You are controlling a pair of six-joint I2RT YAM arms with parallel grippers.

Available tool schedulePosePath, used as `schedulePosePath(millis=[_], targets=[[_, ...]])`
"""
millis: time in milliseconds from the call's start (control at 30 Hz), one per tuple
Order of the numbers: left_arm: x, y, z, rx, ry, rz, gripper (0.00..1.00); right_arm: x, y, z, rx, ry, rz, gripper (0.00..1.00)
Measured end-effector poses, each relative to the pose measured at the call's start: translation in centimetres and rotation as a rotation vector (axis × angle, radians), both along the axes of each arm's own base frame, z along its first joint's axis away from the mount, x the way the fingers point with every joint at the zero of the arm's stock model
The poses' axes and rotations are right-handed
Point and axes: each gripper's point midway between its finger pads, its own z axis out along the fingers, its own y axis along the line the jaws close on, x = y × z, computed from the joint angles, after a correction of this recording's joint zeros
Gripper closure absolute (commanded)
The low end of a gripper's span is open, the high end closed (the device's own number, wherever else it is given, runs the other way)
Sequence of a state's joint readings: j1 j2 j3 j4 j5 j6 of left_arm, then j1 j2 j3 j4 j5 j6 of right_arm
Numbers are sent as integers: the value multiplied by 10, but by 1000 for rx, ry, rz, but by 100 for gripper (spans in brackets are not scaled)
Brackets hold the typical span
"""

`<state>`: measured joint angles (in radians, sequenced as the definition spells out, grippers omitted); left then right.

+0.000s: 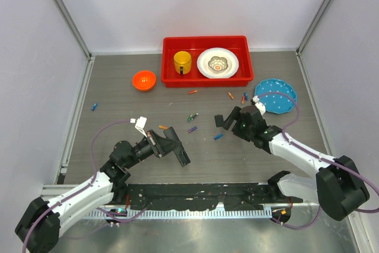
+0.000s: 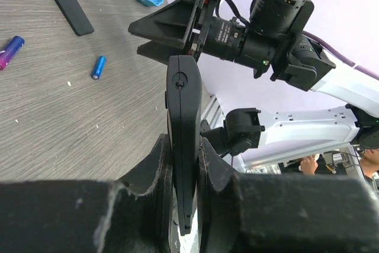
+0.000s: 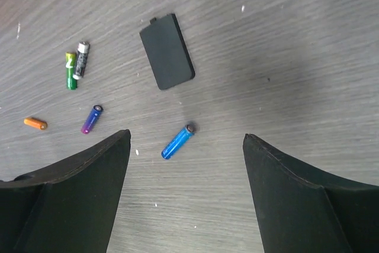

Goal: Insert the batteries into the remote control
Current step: Adjust the battery at the center of the board.

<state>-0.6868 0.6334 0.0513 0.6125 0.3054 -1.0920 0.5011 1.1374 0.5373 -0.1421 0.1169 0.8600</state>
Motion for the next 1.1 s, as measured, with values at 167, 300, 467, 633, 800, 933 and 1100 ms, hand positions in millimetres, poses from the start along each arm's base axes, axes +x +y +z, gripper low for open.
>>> schedulePosePath(millis=[167, 300, 467, 633, 800, 933, 1100], targets=[[1, 0, -3, 6, 8, 0, 100, -10, 9, -3, -75, 14, 43, 21], [1, 0, -3, 9, 10, 0, 100, -9, 17, 3, -165, -31, 124, 44], [1, 0, -4, 10, 12, 3, 100, -16, 12, -5, -252, -44, 166, 63], [3, 1, -10, 27, 32, 18, 100, -33, 16, -29, -317, -8, 234, 99], [5, 2, -22, 63, 67, 28, 100, -40, 22, -53, -360, 48, 284, 99], [7, 0, -34, 91, 103, 28, 100, -39, 27, -56, -353, 48, 294, 99], [8, -1, -40, 100, 119, 28, 100, -32, 33, -56, -349, 38, 295, 99]])
